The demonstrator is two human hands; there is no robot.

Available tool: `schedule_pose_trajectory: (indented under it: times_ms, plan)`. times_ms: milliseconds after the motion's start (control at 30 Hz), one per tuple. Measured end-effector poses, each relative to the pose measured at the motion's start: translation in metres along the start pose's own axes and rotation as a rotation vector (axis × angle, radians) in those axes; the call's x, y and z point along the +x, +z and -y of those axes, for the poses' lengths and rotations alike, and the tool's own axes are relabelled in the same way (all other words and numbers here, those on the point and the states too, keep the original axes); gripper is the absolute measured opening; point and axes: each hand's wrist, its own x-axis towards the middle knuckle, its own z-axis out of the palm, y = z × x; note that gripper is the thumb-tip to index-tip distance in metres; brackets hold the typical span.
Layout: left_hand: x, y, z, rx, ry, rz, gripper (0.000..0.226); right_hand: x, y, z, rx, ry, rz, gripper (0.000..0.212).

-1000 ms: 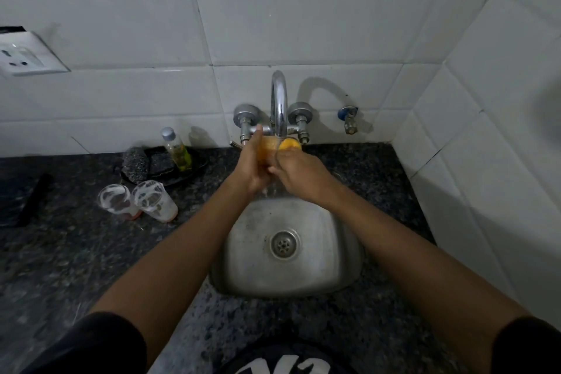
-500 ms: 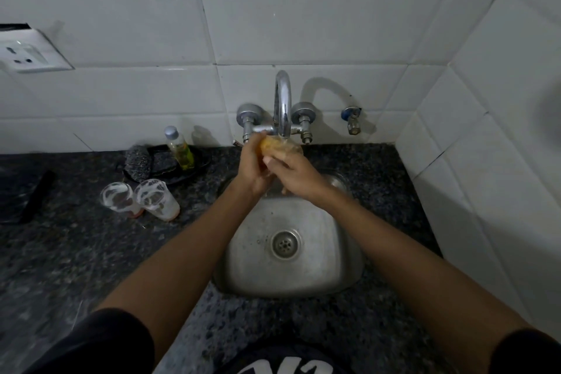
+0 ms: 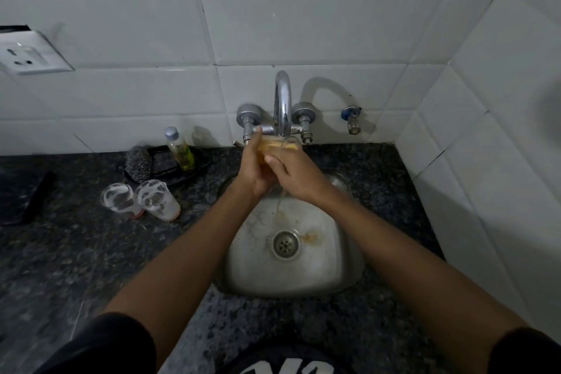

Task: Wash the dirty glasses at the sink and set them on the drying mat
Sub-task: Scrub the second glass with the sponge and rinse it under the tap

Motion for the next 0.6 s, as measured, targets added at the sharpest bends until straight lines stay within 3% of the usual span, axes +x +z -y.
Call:
schedule_pose_trajectory:
  times_ms: [33, 100, 167, 267, 367, 433, 533, 600]
  plan:
    - [0.001, -0.002, -0.003, 0.049, -0.011, 0.003, 0.076, -0.002, -0.002, -0.006, -0.101, -0.044, 0.032, 0.032]
    - [0.003, -0.005, -0.008, 0.103, 0.002, -0.033, 0.058, -0.006, -0.002, -0.015, -0.095, -0.063, 0.061, 0.033]
    - [0.003, -0.005, -0.006, 0.083, 0.044, -0.06, 0.039, -0.006, -0.002, -0.008, 0.147, 0.06, 0.085, 0.031]
    - [-0.001, -0.003, 0.005, 0.013, 0.044, -0.091, 0.034, 0.002, 0.002, 0.008, 0.464, 0.355, 0.083, 0.031]
    - [-0.003, -0.003, 0.003, 0.013, 0.026, -0.07, 0.045, -0.003, 0.004, -0.002, 0.185, 0.148, 0.016, 0.035]
    - [-0.002, -0.003, -0.001, 0.057, 0.015, -0.062, 0.051, -0.008, 0.006, -0.014, 0.058, 0.03, 0.073, 0.031]
    - [-0.006, -0.001, 0.001, 0.032, 0.028, -0.122, 0.029, -0.01, 0.004, -0.005, 0.32, 0.253, 0.133, 0.029]
    - [-0.01, 0.0, 0.007, 0.005, 0.014, -0.161, 0.031, -0.005, 0.004, 0.006, 0.57, 0.439, 0.107, 0.029]
